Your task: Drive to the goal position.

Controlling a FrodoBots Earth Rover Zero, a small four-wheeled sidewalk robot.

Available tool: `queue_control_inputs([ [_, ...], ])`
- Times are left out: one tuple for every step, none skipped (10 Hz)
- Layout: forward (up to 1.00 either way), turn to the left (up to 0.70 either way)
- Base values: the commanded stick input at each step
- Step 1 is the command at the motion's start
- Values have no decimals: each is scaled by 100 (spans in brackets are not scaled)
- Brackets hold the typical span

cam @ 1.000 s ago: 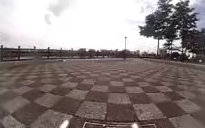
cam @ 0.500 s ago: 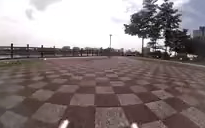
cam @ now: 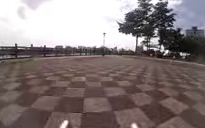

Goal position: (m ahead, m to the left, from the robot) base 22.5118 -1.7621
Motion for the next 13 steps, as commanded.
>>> queue_control_inputs([
  [100, -38],
  [100, -35],
  [100, -23],
  [100, -6],
  [100, 0],
  [100, 0],
  [100, 0],
  [100, 0],
  [100, 0],
  [100, 0],
  [100, 0],
  [100, 0],
  [100, 0],
])
